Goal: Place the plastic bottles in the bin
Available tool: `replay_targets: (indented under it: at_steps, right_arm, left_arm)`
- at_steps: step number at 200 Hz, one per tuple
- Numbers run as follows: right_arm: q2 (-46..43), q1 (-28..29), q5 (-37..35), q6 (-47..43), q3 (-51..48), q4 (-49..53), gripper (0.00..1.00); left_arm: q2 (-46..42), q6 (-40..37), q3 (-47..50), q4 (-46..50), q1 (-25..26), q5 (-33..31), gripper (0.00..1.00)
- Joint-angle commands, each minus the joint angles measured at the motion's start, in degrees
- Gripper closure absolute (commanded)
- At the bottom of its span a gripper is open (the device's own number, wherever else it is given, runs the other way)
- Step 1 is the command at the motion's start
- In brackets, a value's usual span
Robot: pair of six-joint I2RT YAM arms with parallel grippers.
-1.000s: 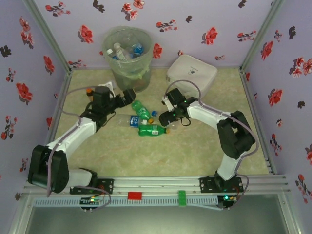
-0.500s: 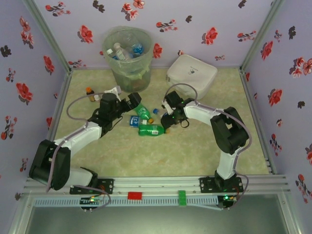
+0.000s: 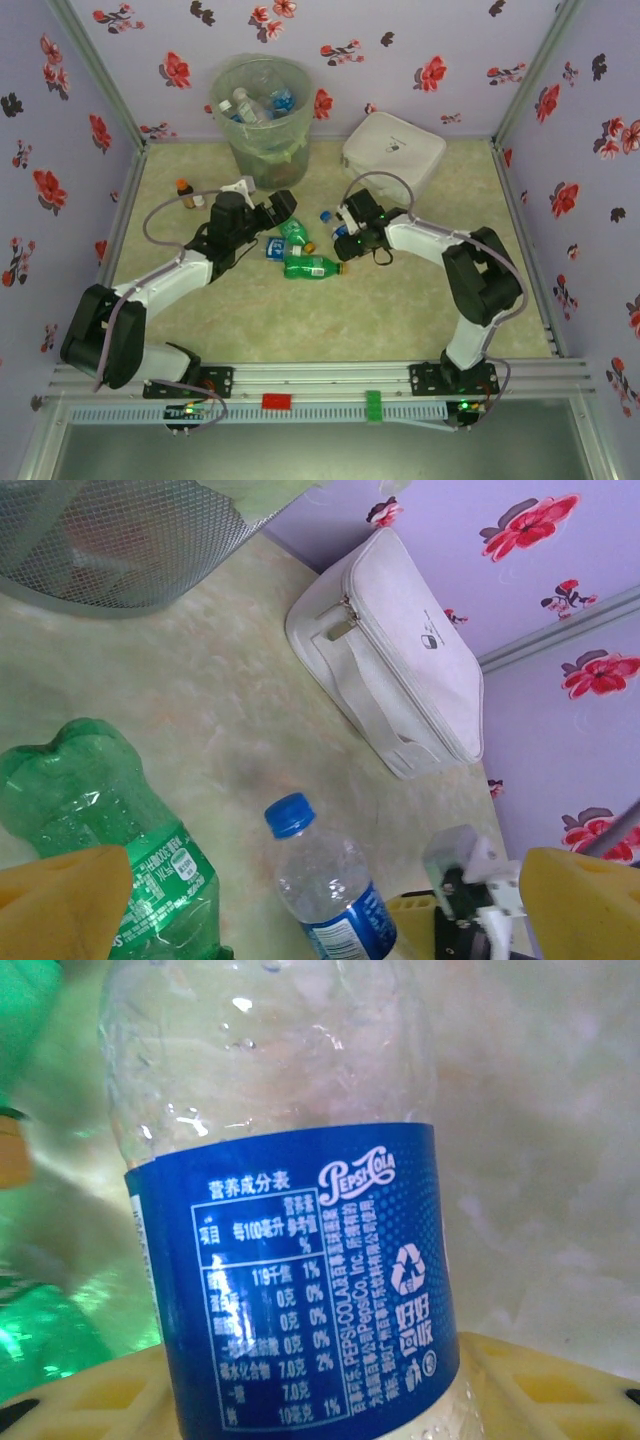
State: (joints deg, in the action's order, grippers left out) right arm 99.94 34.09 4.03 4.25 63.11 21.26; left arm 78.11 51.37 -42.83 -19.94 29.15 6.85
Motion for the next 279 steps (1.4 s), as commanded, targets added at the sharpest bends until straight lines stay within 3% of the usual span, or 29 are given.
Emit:
replay_targets:
  at_steps: [1,84,148,219,279]
  right_arm:
    - [-5.8,-0.4,4.5,3.3,-1.1,-6.0,0.56]
    - [-15.6,-0.2,19.2,19.7,-10.9,-29.7,0.56]
    - [-14.8,2.3,21.4,23.5,-11.6,-36.1,0.56]
    - [-12.8,4.0,22.4,24.1,-10.3,-37.3,0.56]
    - [-12.1,4.5,22.4,24.5,-9.9,-38.0,0.55]
  left_arm:
    - [0.6,1.9,-2.3,-3.9,1.5,-1.1,0.00]
    - [4.8,5.3,-4.2,-13.4,6.9,-2.3,0.00]
    - [6.7,5.2,-5.5,-13.3,8.0,-1.8,0.02]
    - [6.9,5.1,-5.2,-13.3,8.1,-1.7,0.15]
    - [7.1,5.1,-4.7,-13.6,8.0,-1.4,0.34]
